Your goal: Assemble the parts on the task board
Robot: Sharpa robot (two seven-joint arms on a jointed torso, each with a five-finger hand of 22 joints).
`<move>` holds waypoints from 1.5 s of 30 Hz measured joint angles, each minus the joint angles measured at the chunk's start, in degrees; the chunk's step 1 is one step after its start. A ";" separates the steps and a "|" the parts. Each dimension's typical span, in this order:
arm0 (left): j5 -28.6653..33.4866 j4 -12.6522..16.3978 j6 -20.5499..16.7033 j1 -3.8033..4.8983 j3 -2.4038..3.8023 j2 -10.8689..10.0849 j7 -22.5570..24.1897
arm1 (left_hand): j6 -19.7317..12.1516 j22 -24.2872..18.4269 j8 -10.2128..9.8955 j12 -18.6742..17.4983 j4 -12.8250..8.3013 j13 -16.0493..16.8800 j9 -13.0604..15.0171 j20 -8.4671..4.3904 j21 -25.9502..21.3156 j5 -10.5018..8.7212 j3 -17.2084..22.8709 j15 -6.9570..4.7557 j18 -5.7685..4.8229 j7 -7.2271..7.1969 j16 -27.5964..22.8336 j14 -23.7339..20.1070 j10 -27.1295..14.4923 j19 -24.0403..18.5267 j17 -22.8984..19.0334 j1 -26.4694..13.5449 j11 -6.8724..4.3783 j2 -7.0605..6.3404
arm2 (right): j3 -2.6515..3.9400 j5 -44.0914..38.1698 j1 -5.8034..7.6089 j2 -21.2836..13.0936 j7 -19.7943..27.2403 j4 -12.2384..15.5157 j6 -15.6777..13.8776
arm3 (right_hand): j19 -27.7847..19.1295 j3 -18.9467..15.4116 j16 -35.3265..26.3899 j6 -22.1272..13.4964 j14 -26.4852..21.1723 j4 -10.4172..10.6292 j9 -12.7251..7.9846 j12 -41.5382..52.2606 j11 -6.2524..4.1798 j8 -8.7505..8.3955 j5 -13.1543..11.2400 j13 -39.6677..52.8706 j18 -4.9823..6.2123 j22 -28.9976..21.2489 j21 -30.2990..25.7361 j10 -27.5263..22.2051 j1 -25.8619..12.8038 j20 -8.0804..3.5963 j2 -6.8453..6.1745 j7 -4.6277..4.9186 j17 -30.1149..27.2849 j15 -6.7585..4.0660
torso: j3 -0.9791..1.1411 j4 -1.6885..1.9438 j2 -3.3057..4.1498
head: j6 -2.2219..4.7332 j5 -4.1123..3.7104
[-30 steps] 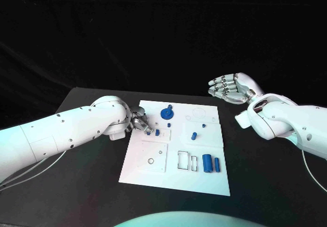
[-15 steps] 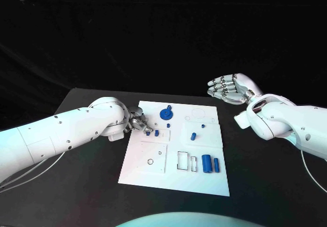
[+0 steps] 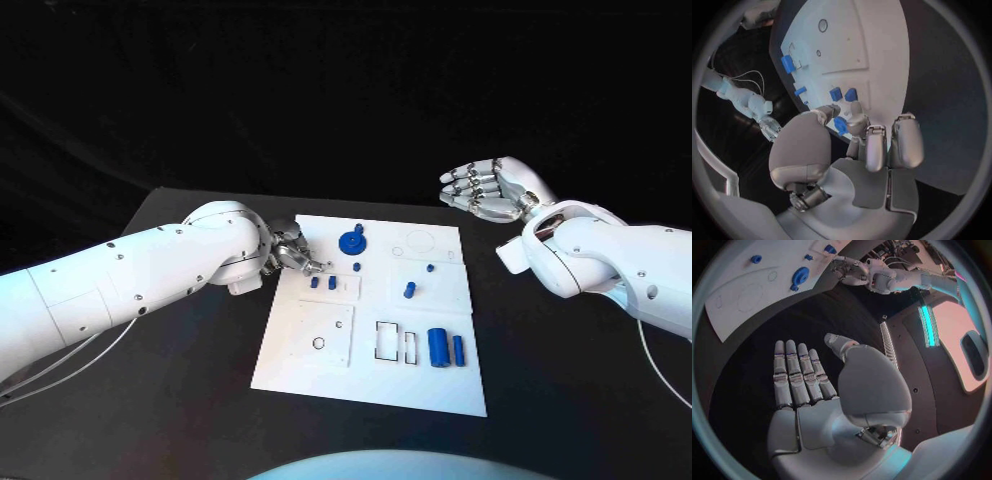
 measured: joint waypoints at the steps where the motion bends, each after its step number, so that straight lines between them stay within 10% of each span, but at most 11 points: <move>1: 0.07 0.17 -0.35 0.00 0.14 -0.11 0.11 | -0.02 -0.19 -0.26 -0.39 0.07 -0.23 0.00 0.00 -0.20 -1.50 -0.72 0.00 0.00 0.02 0.00 0.00 -0.14 0.00 0.00 0.00 0.14 0.00 | 0.00 0.00 -0.01 0.00 0.00 0.00 -0.01 | 0.00 0.00 0.00 0.00 0.00 0.00 0.00 0.00 0.00 0.00 0.00 0.00 0.00 -0.01 0.00 0.00 0.00 0.00 0.00 0.00 0.00 0.00 | 0.00 0.00 0.00 | 0.03 0.02; 7: 1.73 0.54 -6.01 0.08 0.48 -0.44 3.73 | -3.84 -7.17 -2.77 -9.09 0.06 -12.65 -0.57 0.34 -4.60 -4.19 -3.22 0.70 0.01 1.95 -1.89 0.03 -7.77 -2.61 0.00 0.00 1.53 0.00 | 0.00 0.02 -0.03 0.00 0.00 -0.07 -0.04 | 0.00 0.00 0.00 0.00 0.00 0.00 0.00 0.00 0.00 0.00 0.00 0.00 0.00 -0.08 0.00 0.00 0.00 0.00 0.00 0.00 -0.05 0.00 | 0.04 0.02 -0.07 | 0.24 0.03; 12: 3.36 0.48 -11.54 0.12 -0.09 0.07 10.14 | -9.17 -28.32 -4.98 -16.16 -0.66 -19.38 -1.77 2.01 -19.29 -4.19 -2.96 3.26 4.05 4.85 -10.16 -3.27 -16.92 -12.80 -10.65 5.88 4.25 -0.18 | 0.00 0.03 -0.05 0.00 0.00 -0.12 -0.05 | 0.00 -0.17 0.00 0.00 0.00 0.17 -0.05 -0.23 0.00 0.00 0.00 0.00 0.00 -0.07 0.00 0.00 -0.11 0.00 0.11 0.00 -0.05 0.00 | 0.01 0.03 -0.03 | 0.48 -0.16; 16: 3.01 0.46 -14.98 -0.01 -1.08 1.10 15.86 | -13.44 -35.31 -10.19 -24.95 -6.68 -24.77 -5.76 3.60 -25.37 -3.69 2.50 4.77 4.98 6.44 -15.13 -8.07 -24.93 -16.51 -18.96 17.91 6.06 -1.79 | 0.00 0.04 -0.07 0.03 -0.01 -0.13 -0.05 | 0.00 -0.17 0.00 0.00 0.00 0.17 -0.05 -0.23 0.00 0.01 0.00 0.00 0.00 -0.07 0.00 0.00 -0.17 0.00 0.17 0.00 -0.04 0.00 | -0.02 0.05 0.03 | 0.64 -0.27; 23: -2.29 -0.94 -18.92 -0.82 -1.97 3.19 23.57 | -11.09 -35.93 -13.78 -33.79 -9.37 -32.46 -10.87 4.77 -26.12 -4.02 5.26 5.88 4.97 7.64 -16.39 -8.89 -26.47 -15.93 -22.77 20.62 7.52 -2.91 | 0.00 0.06 -0.12 0.07 -0.01 -0.13 -0.05 | 0.00 -0.16 0.00 0.00 0.00 0.17 -0.05 -0.23 0.00 0.01 0.00 0.01 0.00 -0.12 0.00 0.00 -0.24 0.00 0.24 0.00 -0.04 0.00 | -0.07 -0.03 0.12 | 0.91 -0.38; 45: -19.21 -5.82 -19.09 -2.46 -2.79 8.38 26.51 | -8.26 -29.77 -15.63 -39.63 -11.64 -38.89 -14.90 5.44 -21.22 -4.60 5.49 6.56 4.95 7.27 -13.36 -7.15 -27.64 -13.18 -21.44 20.60 8.19 -2.93 | 0.00 0.11 -0.19 0.17 -0.01 -0.05 -0.04 | 0.00 -0.16 0.01 0.00 0.00 0.17 -0.05 -0.22 0.00 0.01 0.00 0.01 0.00 -0.11 0.00 0.00 -0.23 0.00 0.23 0.00 -0.03 0.00 | 0.01 -0.17 0.27 | 0.75 -0.85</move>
